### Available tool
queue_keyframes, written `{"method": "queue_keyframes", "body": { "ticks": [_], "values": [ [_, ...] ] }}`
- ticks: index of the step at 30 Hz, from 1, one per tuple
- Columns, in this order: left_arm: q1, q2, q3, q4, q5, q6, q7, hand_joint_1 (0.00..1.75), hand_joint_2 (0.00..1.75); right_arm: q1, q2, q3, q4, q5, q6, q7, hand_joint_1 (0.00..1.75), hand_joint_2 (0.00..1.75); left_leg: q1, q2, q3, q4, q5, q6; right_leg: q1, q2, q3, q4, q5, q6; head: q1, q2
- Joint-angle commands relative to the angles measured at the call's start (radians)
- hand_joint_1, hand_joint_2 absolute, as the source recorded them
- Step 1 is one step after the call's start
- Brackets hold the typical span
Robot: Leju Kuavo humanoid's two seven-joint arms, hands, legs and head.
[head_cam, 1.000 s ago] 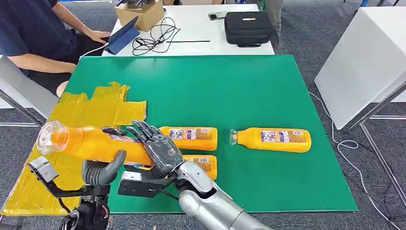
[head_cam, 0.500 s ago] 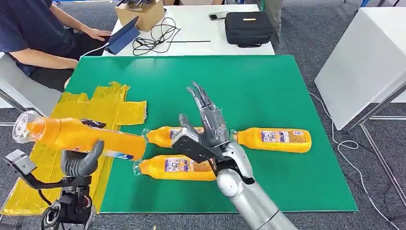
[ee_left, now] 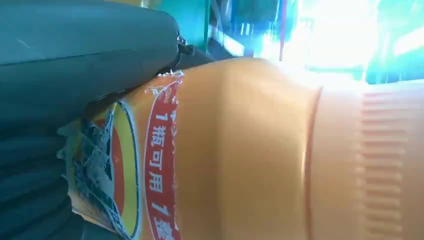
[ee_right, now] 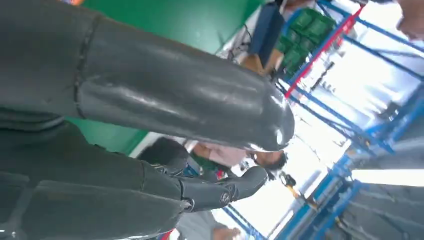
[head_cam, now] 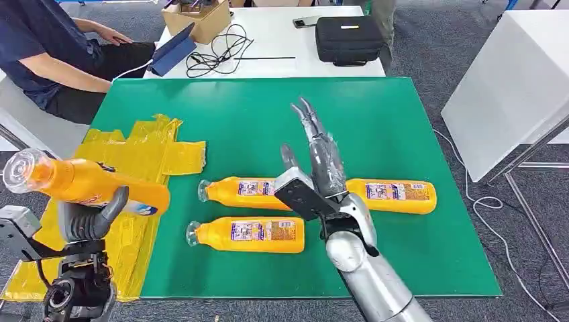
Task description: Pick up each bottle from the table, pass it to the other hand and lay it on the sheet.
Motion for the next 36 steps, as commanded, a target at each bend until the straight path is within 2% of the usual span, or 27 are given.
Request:
{"method": "queue_keyframes", "body": {
  "ticks": [1, 3, 5, 9, 14, 16, 17, 18, 20, 26, 29, 33, 36],
  "values": [
    [-0.236, 0.029, 0.073, 0.308, -1.059, 0.579, 0.065, 1.75, 1.75, 0.009, -0.102, -0.049, -0.039, -0.061, 0.02, -0.058, 0.0, 0.0, 0.0, -0.006, 0.002, -0.001, 0.001, 0.0, 0.0, -0.007, 0.004, -0.002, -0.001, 0.001, 0.0, 0.0],
    [-0.272, 0.004, 0.094, 0.365, -1.232, 0.579, 0.114, 1.75, 1.75, 0.003, -0.106, -0.041, -0.047, -0.06, 0.02, -0.059, 0.0, 0.0, 0.0, -0.005, 0.003, -0.001, 0.001, 0.0, 0.0, -0.006, 0.004, -0.002, -0.001, 0.001, 0.0, 0.0],
    [-0.295, -0.032, 0.126, 0.415, -1.366, 0.579, 0.115, 1.75, 1.75, 0.009, -0.114, -0.043, -0.066, -0.065, 0.027, -0.052, 0.0, 0.0, -0.001, -0.011, 0.004, -0.002, 0.002, 0.0, -0.002, -0.011, 0.007, -0.002, -0.001, 0.002, 0.0, 0.0],
    [-0.295, -0.032, 0.126, 0.415, -1.366, 0.579, 0.115, 1.75, 1.75, 0.009, -0.114, -0.043, -0.066, -0.065, 0.027, -0.052, 0.0, 0.0, 0.0, -0.003, 0.002, -0.001, 0.001, 0.0, -0.001, -0.004, 0.004, -0.001, 0.001, 0.0, 0.0, 0.0],
    [-0.286, -0.042, 0.139, 0.422, -1.407, 0.579, 0.105, 1.75, 1.75, 0.019, -0.12, -0.048, -0.074, -0.066, 0.027, -0.053, 0.0, 0.0, 0.0, -0.002, 0.003, 0.0, 0.001, 0.0, 0.0, -0.004, 0.004, -0.001, 0.001, -0.001, 0.0, 0.0],
    [-0.295, -0.059, 0.135, 0.456, -1.447, 0.579, 0.114, 1.75, 1.75, 0.038, -0.13, -0.05, -0.102, -0.073, 0.039, -0.042, 0.0, 0.0, 0.0, -0.002, 0.004, -0.001, 0.001, 0.0, 0.0, -0.005, 0.005, -0.002, 0.001, -0.001, 0.0, 0.0],
    [-0.302, -0.027, 0.115, 0.52, -1.485, 0.579, 0.124, 1.75, 1.75, 0.038, -0.136, -0.057, -0.091, -0.067, 0.037, -0.049, 0.0, 0.0, 0.0, -0.002, 0.002, -0.001, 0.001, 0.0, 0.0, -0.004, 0.003, -0.001, 0.001, -0.001, 0.0, 0.0],
    [-0.302, -0.027, 0.115, 0.52, -1.485, 0.579, 0.124, 1.75, 1.75, 0.038, -0.136, -0.057, -0.091, -0.067, 0.037, -0.049, 0.0, 0.0, 0.0, -0.003, 0.004, -0.001, 0.001, 0.0, 0.0, -0.006, 0.005, -0.002, 0.001, -0.001, 0.0, 0.0],
    [-0.343, -0.055, 0.135, 0.626, -1.533, 0.579, 0.09, 1.75, 1.75, 0.072, -0.156, -0.082, -0.115, -0.061, 0.036, -0.074, 0.0, 0.0, 0.0, -0.003, 0.004, -0.001, 0.001, 0.0, -0.001, -0.006, 0.005, -0.002, 0.001, -0.001, 0.0, 0.0],
    [-0.42, -0.021, -0.001, 0.816, -1.609, 0.579, 0.189, 1.75, 1.75, 0.118, -0.213, -0.094, -0.138, -0.076, 0.044, -0.092, 0.0, 0.0, 0.0, -0.009, 0.004, -0.001, 0.002, 0.001, 0.0, -0.011, 0.007, -0.003, 0.001, 0.0, 0.0, 0.0],
    [-0.429, -0.016, -0.061, 0.897, -1.627, 0.579, 0.223, 1.75, 1.75, 0.181, -0.256, -0.099, -0.161, -0.097, 0.025, -0.138, 0.0, 0.0, -0.001, -0.009, 0.004, -0.002, 0.002, 0.001, -0.001, -0.011, 0.007, -0.003, 0.0, 0.0, 0.0, 0.0],
    [-0.436, -0.026, -0.107, 0.946, -1.665, 0.579, 0.268, 1.75, 1.75, 0.198, -0.248, -0.099, -0.2, -0.082, 0.031, -0.128, 0.0, 0.0, 0.0, -0.009, 0.005, -0.001, 0.001, 0.001, -0.001, -0.011, 0.009, -0.004, -0.001, 0.0, 0.0, 0.0],
    [-0.466, -0.022, -0.154, 1.028, -1.677, 0.579, 0.3, 1.75, 1.75, 0.21, -0.253, -0.103, -0.219, -0.069, 0.036, -0.117, 0.0, 0.0, 0.0, -0.005, 0.002, 0.002, 0.0, 0.0, 0.0, -0.006, 0.003, 0.0, 0.0, -0.001, 0.0, 0.0]
  ]
}}
